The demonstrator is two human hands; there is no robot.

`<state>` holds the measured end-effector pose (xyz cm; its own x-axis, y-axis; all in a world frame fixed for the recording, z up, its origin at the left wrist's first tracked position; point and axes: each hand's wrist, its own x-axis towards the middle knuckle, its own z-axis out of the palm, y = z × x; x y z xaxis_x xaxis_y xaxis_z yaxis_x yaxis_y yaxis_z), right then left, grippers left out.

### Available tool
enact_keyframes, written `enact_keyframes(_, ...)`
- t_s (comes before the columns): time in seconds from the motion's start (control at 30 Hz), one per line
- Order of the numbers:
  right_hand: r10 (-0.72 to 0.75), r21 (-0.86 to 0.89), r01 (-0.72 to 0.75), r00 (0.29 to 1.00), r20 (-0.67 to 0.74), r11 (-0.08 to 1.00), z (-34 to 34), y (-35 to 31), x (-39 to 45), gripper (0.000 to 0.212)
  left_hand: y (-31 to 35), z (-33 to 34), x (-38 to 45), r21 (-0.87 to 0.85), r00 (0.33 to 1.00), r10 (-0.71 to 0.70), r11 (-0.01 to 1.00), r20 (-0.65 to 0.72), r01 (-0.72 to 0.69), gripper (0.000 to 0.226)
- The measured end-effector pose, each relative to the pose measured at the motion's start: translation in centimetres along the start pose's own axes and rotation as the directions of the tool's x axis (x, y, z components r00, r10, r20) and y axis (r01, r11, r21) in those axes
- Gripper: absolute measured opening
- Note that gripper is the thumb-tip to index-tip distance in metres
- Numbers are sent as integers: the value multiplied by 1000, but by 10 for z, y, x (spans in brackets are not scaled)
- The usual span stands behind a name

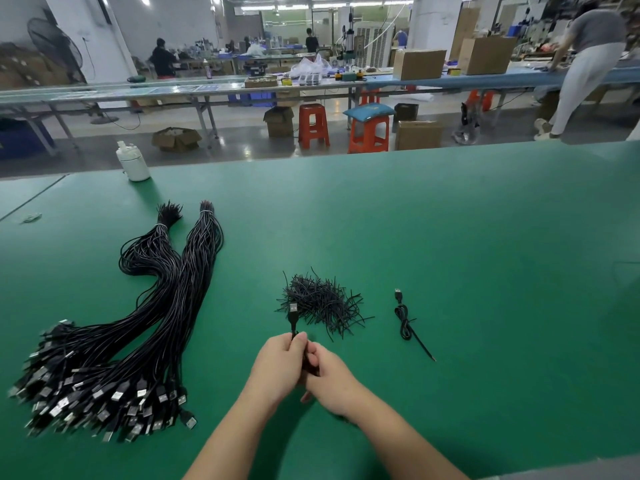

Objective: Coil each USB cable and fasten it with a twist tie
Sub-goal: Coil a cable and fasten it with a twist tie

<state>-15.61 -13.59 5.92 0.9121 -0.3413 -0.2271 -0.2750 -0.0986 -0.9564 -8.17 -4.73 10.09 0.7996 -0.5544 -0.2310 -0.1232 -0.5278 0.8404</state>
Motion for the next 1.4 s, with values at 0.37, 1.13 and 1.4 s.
enact_keyframes(0.37,-92,-534,46,994,-59,844,-10,2,0,16,-19,10,-3,581,931,313,800,-188,-152,32)
enact_keyframes(1.13,71,-300,-57,997,35,952,-8,10,5,31,-24,-4,30,458,925,364,807,109,-372,24)
enact_keyframes(1.4,-67,-494,47,997,-24,868,-12,13,1,40,-19,0,42,291,962,217,921,168,-259,21)
